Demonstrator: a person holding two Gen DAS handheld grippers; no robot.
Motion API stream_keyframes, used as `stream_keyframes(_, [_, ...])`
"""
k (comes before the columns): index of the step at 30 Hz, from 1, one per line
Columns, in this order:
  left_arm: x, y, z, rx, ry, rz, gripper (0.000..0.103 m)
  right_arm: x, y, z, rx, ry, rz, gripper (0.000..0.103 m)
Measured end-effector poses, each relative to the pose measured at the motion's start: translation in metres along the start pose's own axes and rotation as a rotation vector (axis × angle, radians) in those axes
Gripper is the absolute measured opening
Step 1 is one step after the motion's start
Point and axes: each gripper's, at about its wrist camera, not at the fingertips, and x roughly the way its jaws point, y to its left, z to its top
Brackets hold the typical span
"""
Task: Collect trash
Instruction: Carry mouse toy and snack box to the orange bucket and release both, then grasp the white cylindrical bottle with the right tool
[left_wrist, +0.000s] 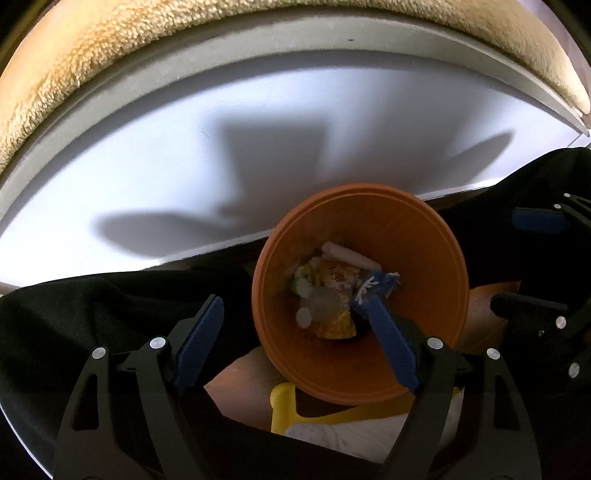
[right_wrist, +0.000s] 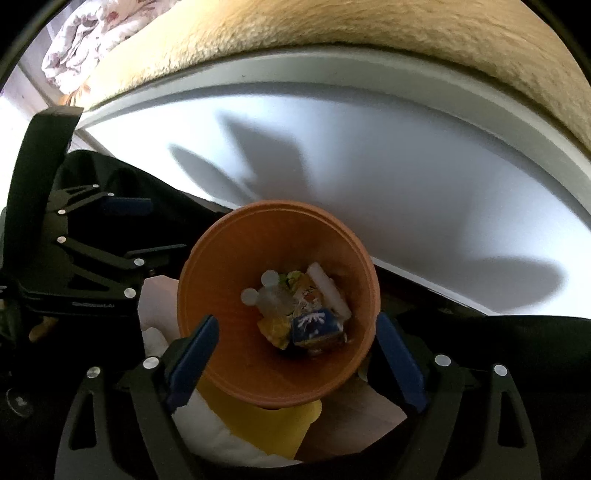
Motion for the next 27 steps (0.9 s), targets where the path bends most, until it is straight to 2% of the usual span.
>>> stream_keyframes(3, [-0.011,0.000,0.002,-0.002,-0.024,-0.006,0.079,-0.008,-0.005,0.001,0.011,-0.012,-0.005,0.085])
stream_keyframes(7, [-0.040,0.005,0.011,-0.002,-0.101,-0.046,0.079,-0.033,-0.007,0.000,0.013,-0.066,-0.012,0.085])
stream_keyframes(10, [-0.065,0.009,0.025,0.004,-0.163,-0.076,0.079,-0.058,-0.016,0.005,0.031,-0.115,0.006,0.085])
stream_keyframes(14, [-0.098,0.003,0.057,0.035,-0.256,-0.052,0.079,-0.099,-0.032,0.014,0.064,-0.199,0.017,0.085])
stream_keyframes(20, [-0.116,-0.009,0.093,0.051,-0.348,-0.039,0.082,-0.160,-0.090,0.043,0.193,-0.316,0.072,0.086])
stream_keyframes(24, [-0.120,-0.017,0.116,0.042,-0.391,-0.046,0.082,-0.193,-0.144,0.075,0.299,-0.374,0.051,0.086])
stream_keyframes(27, [-0.121,-0.023,0.132,0.034,-0.402,-0.050,0.082,-0.203,-0.178,0.100,0.353,-0.379,0.025,0.086])
